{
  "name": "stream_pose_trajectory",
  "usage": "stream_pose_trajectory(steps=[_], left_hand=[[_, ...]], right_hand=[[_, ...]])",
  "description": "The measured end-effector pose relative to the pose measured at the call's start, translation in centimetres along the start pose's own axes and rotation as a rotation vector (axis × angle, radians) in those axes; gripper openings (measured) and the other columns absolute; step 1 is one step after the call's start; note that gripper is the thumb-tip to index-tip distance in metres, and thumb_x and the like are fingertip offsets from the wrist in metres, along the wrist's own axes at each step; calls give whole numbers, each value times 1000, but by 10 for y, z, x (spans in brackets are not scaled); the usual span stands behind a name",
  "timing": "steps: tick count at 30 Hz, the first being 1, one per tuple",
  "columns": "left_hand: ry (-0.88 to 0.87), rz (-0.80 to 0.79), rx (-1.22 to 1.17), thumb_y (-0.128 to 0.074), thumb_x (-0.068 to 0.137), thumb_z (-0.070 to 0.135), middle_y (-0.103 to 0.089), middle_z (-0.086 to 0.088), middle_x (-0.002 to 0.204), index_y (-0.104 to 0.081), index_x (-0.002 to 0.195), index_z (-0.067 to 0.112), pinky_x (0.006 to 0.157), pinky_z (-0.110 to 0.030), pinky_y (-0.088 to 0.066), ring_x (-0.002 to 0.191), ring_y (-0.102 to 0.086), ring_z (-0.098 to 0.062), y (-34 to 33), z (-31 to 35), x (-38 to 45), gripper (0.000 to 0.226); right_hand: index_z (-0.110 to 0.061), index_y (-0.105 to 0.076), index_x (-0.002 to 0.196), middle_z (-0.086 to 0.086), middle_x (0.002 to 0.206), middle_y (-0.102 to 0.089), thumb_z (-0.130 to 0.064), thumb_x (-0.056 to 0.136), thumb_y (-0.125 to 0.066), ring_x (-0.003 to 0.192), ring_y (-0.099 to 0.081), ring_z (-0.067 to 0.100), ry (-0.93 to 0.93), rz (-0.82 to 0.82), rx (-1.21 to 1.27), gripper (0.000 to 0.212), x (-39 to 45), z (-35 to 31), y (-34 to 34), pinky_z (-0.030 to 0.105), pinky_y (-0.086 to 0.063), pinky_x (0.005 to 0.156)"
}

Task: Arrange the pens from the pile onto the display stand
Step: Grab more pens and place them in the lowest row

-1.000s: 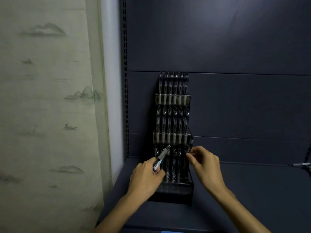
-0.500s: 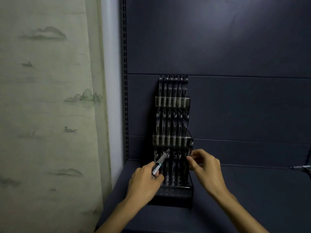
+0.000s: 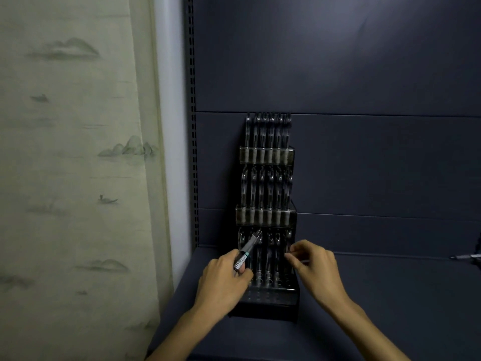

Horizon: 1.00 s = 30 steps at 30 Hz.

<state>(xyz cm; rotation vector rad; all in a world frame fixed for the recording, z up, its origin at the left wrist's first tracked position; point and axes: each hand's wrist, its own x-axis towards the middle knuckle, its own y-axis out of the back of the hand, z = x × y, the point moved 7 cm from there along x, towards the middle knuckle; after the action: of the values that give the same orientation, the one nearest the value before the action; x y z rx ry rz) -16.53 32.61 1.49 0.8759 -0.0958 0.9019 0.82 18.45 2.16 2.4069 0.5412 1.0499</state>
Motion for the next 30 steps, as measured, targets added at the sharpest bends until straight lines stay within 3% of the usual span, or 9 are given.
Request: stream_pose_trajectory(steps=[7, 11, 13, 16, 19, 24, 30], left_hand=[[-10, -18, -5, -64, 87, 25, -60, 1, 66, -47, 68, 25, 55, -31, -44, 64, -59, -18, -3, 0, -1, 25], [-11, -29, -28, -63, 86, 24, -59, 2, 64, -46, 67, 24, 54, -31, -41, 58, -54, -15, -4, -3, -1, 25], [-7, -36, -45, -63, 85, 25, -58, 2, 63, -46, 67, 24, 54, -35, -43, 55, -50, -10, -4, -6, 0, 25], [-6, -26, -51, -64, 84, 26, -61, 0, 66, -49, 68, 24, 60, -42, -50, 59, -57, -14, -3, -9, 1, 22], [-2, -15, -24, -64, 81, 28, -62, 4, 66, -49, 68, 27, 62, -41, -51, 64, -60, -14, -2, -9, 4, 20], [-14, -40, -47, -62, 79, 34, -63, 9, 68, -50, 71, 35, 61, -39, -52, 67, -61, -12, -2, -5, 5, 15], [-41, -77, -95, -64, 81, 33, -65, 8, 72, -57, 79, 28, 64, -41, -54, 67, -62, -9, 2, -9, 4, 8]], right_hand=[[-30, -64, 82, -18, 70, -64, -27, 89, -76, 65, -61, -5, -40, -20, -72, 13, -14, 6, -9, 4, -43, 60], [-21, -74, 96, -15, 81, -68, -26, 87, -77, 70, -60, -4, -79, -51, -103, 11, -15, 7, -6, 2, -40, 60], [-24, -72, 98, -16, 84, -68, -23, 86, -77, 75, -61, -1, -91, 25, -122, 13, -16, 0, 6, 4, -35, 62], [-28, -68, 87, -15, 76, -67, -18, 85, -72, 71, -63, 1, -28, 153, 26, 10, -24, -35, 22, 11, -41, 61], [-23, -70, 75, -6, 68, -68, -19, 86, -73, 60, -60, 0, -66, -40, 289, 12, -27, -70, 3, 15, -46, 57], [-19, -70, 89, 0, 66, -68, -18, 86, -77, 62, -64, 11, -222, -173, 494, 8, -21, -74, -31, 28, -52, 60], [1, -67, 87, 4, 67, -67, -11, 91, -72, 56, -57, 9, -279, -288, 728, 14, -27, -79, -49, 19, -45, 51]])
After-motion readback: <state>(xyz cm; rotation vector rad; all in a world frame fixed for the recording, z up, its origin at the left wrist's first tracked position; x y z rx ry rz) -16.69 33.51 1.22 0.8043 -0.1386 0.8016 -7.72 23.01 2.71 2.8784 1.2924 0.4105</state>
